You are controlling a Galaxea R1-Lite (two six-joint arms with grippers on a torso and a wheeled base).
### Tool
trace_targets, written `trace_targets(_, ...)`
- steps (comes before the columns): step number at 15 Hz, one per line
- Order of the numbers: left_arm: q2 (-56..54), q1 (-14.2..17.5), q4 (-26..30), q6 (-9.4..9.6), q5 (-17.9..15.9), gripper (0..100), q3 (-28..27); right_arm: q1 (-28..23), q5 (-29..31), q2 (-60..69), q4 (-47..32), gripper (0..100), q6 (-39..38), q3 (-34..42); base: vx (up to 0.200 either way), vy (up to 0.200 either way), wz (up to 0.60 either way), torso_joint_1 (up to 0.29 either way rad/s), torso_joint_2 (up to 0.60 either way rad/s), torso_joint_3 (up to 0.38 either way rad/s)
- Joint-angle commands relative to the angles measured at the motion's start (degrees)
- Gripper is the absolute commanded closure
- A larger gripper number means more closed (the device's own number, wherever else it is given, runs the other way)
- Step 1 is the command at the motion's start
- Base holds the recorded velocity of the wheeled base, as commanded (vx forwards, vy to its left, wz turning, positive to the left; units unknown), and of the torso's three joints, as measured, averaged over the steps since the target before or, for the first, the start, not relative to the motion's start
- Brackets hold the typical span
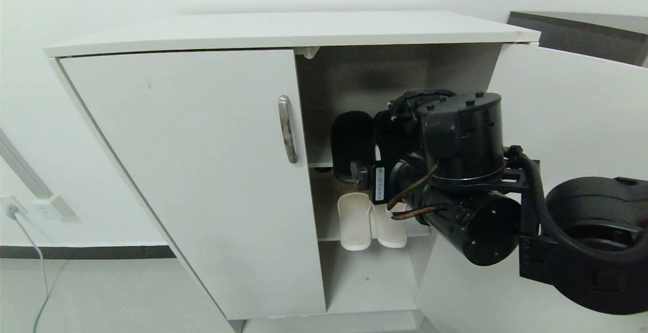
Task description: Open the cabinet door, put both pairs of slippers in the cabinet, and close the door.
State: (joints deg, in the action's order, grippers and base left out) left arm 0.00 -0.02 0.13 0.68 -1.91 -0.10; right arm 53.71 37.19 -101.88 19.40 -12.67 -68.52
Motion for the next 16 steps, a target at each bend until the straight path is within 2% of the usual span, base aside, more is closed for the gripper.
trace_targets(1, 0.0, -0.1, 0.0, 0.02, 0.0, 100, 0.0, 0.0, -0.1, 0.5, 0.0, 0, 0.0, 0.3, -0.200, 0.000, 0.00, 0.002, 0.00, -0.002)
trace_targets(7, 0.0, 0.0, 0.0, 0.02, 0.0, 100, 0.0, -0.2, -1.2, 0.4, 2.5, 0, -0.1, 3.6, -0.200, 0.000, 0.00, 0.002, 0.00, 0.004)
trace_targets(12, 0.0, -0.1, 0.0, 0.02, 0.0, 100, 0.0, -0.3, -2.9, -0.8, 7.3, 0, -0.1, 9.3, 0.000, 0.000, 0.00, 0.000, 0.00, 0.000)
trace_targets(13, 0.0, -0.1, 0.0, 0.02, 0.0, 100, 0.0, -0.3, -3.3, -1.0, 8.8, 100, 0.1, 10.1, 0.000, 0.000, 0.00, 0.000, 0.00, 0.000)
trace_targets(16, 0.0, -0.1, 0.0, 0.02, 0.0, 100, 0.0, -0.4, -3.5, -1.0, 9.2, 100, 0.0, 11.8, 0.000, 0.000, 0.00, 0.000, 0.00, 0.000)
